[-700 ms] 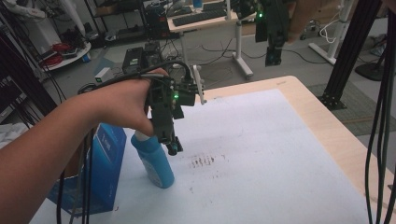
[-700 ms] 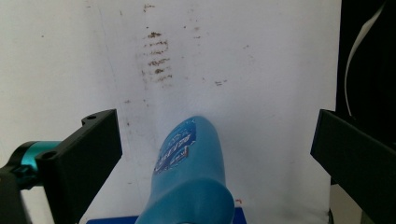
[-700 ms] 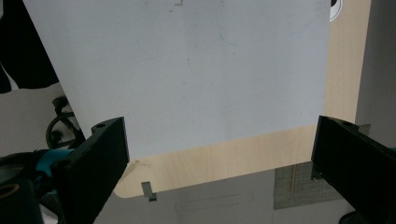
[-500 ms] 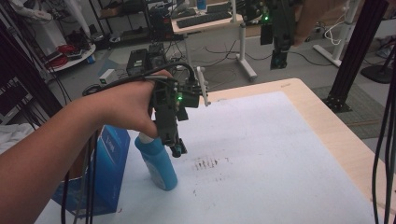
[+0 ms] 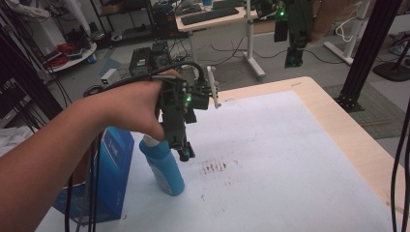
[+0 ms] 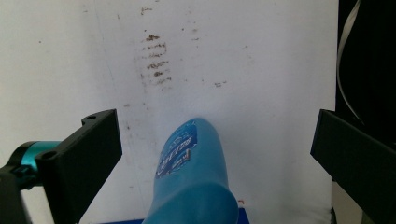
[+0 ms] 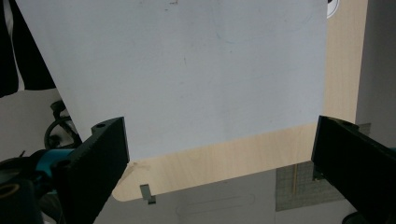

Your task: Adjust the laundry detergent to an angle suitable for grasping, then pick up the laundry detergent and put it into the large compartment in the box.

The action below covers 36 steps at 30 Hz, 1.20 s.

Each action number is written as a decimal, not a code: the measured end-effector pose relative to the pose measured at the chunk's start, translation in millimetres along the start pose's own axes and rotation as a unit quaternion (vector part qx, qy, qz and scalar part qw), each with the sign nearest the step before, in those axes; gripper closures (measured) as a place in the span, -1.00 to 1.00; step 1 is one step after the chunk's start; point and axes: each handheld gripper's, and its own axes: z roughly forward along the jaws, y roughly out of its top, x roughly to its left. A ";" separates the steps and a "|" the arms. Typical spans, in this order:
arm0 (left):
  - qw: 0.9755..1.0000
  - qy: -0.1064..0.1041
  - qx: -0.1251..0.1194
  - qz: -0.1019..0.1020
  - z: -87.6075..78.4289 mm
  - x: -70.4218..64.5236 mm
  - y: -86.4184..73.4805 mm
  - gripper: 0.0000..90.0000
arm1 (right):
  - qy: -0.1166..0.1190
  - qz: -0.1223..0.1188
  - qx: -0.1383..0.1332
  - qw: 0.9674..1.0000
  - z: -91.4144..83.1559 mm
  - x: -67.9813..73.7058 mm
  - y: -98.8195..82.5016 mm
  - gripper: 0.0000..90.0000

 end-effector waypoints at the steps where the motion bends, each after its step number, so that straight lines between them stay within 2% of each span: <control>1: 1.000 0.001 -0.002 0.003 -1.0 -1.0 -0.1 -0.96 | 0.002 0.003 0.004 1.000 0.6 -1.3 -0.4 -0.93; 6: 1.000 0.000 -0.002 0.006 -4.6 -5.8 -1.4 -0.96 | 0.002 0.004 -0.002 1.000 -0.7 0.1 1.3 -0.93; 11: 1.000 -0.002 -0.008 0.012 -4.9 -4.9 -2.0 -0.96 | -0.002 0.001 -0.001 1.000 -0.6 2.4 2.4 -0.93; 14: 1.000 -0.003 -0.008 0.021 -3.7 -3.9 -0.5 -0.96 | -0.005 0.001 0.003 1.000 1.5 1.1 0.3 -0.93; 18: 0.999 -0.001 -0.009 0.039 -5.6 -5.8 -1.3 -0.96 | -0.005 0.014 0.003 1.000 3.2 0.8 -3.4 -0.93; 20: 0.998 0.007 -0.006 0.064 -8.6 -9.2 -3.0 -0.96 | -0.003 0.014 0.000 1.000 4.0 1.3 -4.5 -0.93; 22: 0.995 0.010 -0.015 0.097 -12.8 -13.8 -5.4 -0.96 | -0.003 0.016 -0.002 1.000 3.2 2.7 -4.7 -0.93; 24: 0.993 0.000 -0.025 0.111 -16.2 -16.4 -8.5 -0.96 | -0.006 0.018 -0.005 1.000 1.8 4.3 -4.8 -0.93; 28: 0.992 -0.002 -0.015 0.123 -17.2 -17.6 -17.4 -0.96 | -0.016 0.019 -0.004 1.000 -1.2 9.2 -3.1 -0.93; 31: 0.991 0.004 0.001 0.133 -14.2 -15.2 -27.5 -0.96 | -0.015 0.021 0.000 1.000 0.7 13.5 -0.3 -0.93; 33: 0.990 -0.002 0.011 0.143 -10.9 -14.2 -35.3 -0.96 | -0.011 0.021 0.003 1.000 1.7 16.0 2.4 -0.93; 36: 0.989 0.003 0.012 0.149 -8.2 -13.1 -45.8 -0.96 | -0.010 0.027 0.005 1.000 1.8 16.6 3.7 -0.93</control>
